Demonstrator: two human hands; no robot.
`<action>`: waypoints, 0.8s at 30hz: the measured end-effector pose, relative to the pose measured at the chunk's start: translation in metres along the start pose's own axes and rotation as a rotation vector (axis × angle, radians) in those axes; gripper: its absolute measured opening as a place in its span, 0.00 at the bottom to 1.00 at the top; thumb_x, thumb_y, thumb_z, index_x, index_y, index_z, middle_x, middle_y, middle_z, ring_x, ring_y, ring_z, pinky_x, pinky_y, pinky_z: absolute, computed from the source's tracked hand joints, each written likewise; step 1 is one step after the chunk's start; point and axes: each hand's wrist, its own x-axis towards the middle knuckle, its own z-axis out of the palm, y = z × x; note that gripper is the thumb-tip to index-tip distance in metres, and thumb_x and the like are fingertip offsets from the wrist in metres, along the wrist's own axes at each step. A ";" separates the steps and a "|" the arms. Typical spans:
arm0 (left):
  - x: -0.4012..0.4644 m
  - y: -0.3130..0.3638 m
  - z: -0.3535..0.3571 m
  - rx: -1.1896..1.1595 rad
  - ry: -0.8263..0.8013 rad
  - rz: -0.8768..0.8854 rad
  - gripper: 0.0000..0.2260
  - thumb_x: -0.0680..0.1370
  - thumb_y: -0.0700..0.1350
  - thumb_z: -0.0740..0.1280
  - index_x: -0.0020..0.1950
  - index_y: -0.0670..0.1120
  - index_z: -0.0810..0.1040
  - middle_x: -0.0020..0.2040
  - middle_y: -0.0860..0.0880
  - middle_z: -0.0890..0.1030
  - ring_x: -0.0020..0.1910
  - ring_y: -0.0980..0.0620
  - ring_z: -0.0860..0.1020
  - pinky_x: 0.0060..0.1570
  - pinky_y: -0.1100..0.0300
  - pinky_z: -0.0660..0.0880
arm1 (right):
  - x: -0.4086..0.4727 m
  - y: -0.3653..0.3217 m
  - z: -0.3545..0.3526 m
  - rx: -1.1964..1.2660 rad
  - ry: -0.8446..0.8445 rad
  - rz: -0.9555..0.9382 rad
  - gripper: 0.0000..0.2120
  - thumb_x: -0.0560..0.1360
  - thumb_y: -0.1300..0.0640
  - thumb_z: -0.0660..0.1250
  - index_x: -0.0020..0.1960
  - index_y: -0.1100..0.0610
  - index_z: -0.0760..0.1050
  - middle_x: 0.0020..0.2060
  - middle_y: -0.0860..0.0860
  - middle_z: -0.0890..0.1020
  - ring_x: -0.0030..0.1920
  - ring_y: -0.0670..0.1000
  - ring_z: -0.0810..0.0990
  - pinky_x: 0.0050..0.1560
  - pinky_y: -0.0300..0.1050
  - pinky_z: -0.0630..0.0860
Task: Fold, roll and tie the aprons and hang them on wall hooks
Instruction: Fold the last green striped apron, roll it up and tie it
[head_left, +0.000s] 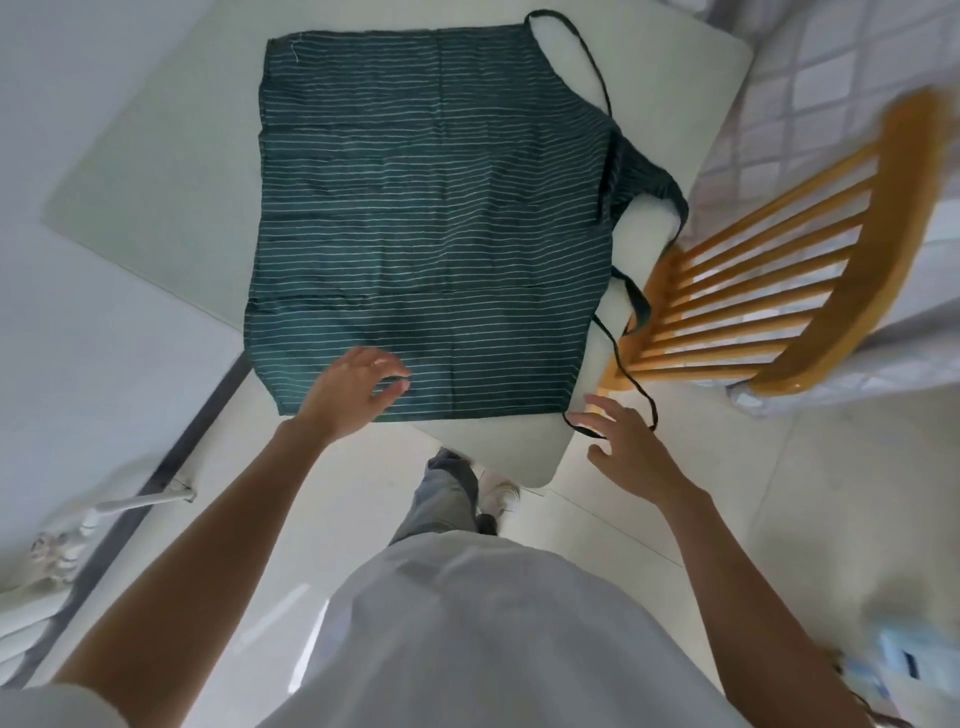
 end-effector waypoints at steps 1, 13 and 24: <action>0.011 0.003 -0.002 -0.004 0.014 0.007 0.19 0.79 0.57 0.54 0.61 0.50 0.77 0.63 0.49 0.76 0.64 0.49 0.71 0.63 0.49 0.69 | 0.003 0.001 -0.003 0.002 0.002 0.030 0.17 0.77 0.60 0.62 0.65 0.50 0.73 0.71 0.47 0.66 0.68 0.51 0.66 0.59 0.44 0.71; 0.160 0.079 -0.019 0.036 0.012 0.008 0.28 0.78 0.57 0.61 0.76 0.53 0.57 0.76 0.51 0.58 0.75 0.48 0.53 0.72 0.39 0.50 | 0.107 0.010 -0.079 0.083 0.446 0.290 0.16 0.78 0.57 0.62 0.65 0.55 0.72 0.57 0.54 0.78 0.55 0.53 0.75 0.50 0.41 0.73; 0.199 0.131 0.016 0.072 -0.119 -0.150 0.36 0.74 0.65 0.60 0.76 0.58 0.46 0.78 0.50 0.46 0.76 0.46 0.43 0.70 0.34 0.46 | 0.165 0.064 -0.093 0.181 0.368 0.059 0.13 0.77 0.63 0.64 0.60 0.57 0.78 0.52 0.55 0.79 0.51 0.54 0.77 0.50 0.44 0.75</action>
